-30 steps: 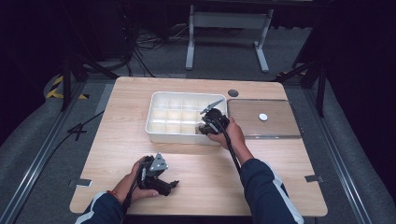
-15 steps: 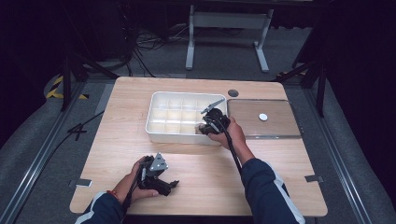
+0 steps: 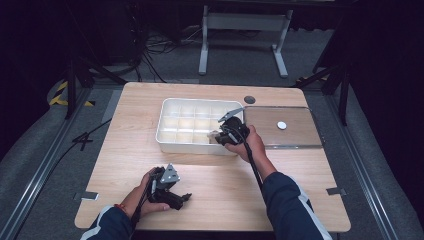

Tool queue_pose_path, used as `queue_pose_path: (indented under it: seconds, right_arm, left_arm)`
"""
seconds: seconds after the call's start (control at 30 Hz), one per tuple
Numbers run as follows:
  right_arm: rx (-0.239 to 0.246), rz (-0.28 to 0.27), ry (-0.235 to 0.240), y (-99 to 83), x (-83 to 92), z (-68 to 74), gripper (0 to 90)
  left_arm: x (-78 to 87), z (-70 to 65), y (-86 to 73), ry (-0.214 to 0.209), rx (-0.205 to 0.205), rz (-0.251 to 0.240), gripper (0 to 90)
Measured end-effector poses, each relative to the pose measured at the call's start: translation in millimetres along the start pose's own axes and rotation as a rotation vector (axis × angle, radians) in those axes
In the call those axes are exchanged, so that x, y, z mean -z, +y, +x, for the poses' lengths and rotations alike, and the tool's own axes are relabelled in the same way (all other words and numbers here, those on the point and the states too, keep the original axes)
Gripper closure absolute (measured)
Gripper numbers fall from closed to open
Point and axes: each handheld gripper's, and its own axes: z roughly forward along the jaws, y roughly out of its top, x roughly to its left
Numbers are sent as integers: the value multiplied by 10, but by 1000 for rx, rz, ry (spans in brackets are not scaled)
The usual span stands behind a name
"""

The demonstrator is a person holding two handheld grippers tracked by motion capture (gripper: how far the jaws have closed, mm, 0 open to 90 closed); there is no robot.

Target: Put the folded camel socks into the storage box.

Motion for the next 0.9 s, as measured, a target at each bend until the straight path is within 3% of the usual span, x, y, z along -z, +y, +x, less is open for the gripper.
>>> queue_pose_path:
  seconds: [0.33, 0.9]
  right_arm:
    - [41, -63, -5, -1, 214, 65, 739]
    - [88, -137, -27, -128, 566, 126, 620]
  left_arm:
    - [4, 1, 1, 3, -5, 2, 53]
    - [4, 3, 1, 2, -7, 4, 53]
